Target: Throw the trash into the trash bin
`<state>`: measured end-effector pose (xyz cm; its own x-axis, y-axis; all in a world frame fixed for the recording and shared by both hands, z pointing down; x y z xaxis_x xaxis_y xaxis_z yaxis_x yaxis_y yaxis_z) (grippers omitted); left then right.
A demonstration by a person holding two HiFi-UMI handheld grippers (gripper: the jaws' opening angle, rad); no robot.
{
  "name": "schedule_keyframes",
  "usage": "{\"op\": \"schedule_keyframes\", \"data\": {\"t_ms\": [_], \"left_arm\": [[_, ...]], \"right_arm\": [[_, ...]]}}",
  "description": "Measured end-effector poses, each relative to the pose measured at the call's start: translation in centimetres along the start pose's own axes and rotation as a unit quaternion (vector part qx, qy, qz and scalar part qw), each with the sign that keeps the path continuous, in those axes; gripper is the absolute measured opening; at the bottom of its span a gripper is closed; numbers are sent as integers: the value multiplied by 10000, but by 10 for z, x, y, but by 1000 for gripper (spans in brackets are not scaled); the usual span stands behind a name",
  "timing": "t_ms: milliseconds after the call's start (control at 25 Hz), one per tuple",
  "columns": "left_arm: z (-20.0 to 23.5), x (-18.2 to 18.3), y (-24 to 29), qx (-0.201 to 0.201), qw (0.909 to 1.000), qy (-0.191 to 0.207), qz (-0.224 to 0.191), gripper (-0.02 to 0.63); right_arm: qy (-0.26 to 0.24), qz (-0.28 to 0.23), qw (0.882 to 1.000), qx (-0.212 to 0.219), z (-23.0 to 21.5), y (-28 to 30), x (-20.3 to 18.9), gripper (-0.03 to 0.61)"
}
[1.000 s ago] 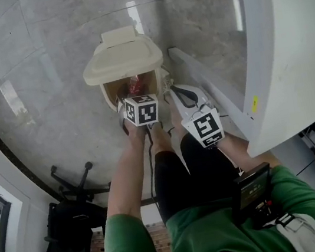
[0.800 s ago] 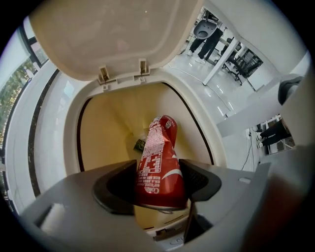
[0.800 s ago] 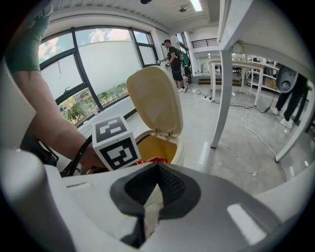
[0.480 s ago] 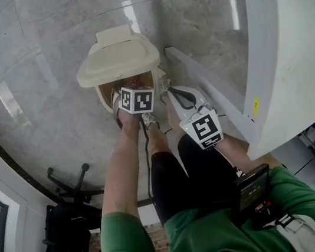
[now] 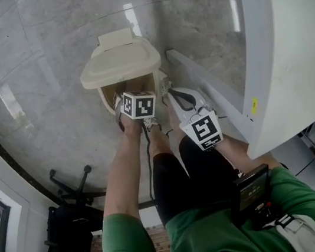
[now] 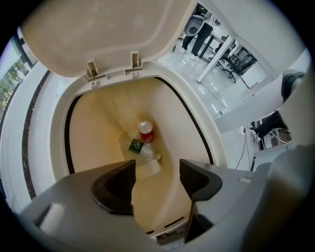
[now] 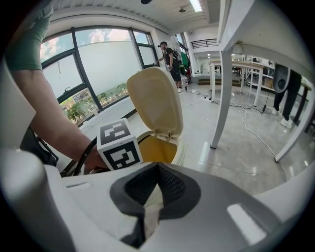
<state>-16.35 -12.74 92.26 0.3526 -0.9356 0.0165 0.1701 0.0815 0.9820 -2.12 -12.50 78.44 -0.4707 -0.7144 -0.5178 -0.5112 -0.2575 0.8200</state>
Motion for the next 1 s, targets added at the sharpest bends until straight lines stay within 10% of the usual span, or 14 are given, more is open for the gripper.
{"op": "schedule_keyframes", "data": {"t_ms": [200, 560, 1000], "left_arm": [[1, 5, -16, 1, 9990, -81, -431, 260], [6, -1, -113, 484, 9757, -691, -2024, 12], [-5, -29, -267, 695, 9400, -985, -3193, 6]], "right_arm": [[-22, -1, 10000, -28, -1, -1, 4, 3], [-55, -168, 9998, 17, 16, -26, 37, 3], [-270, -741, 9969, 81, 54, -105, 106, 3]]}}
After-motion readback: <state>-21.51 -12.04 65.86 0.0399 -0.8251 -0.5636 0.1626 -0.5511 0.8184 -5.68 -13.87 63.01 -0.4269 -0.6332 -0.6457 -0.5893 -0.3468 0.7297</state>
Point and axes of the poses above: the fingertips, and each gripper's own axes: y forward along the fingers, z to its left, x out of its top, the point moved 7 cm from there along -y, backward along the fingers, and after that the axes turned 7 degrees about z, right-handed, at the moved point
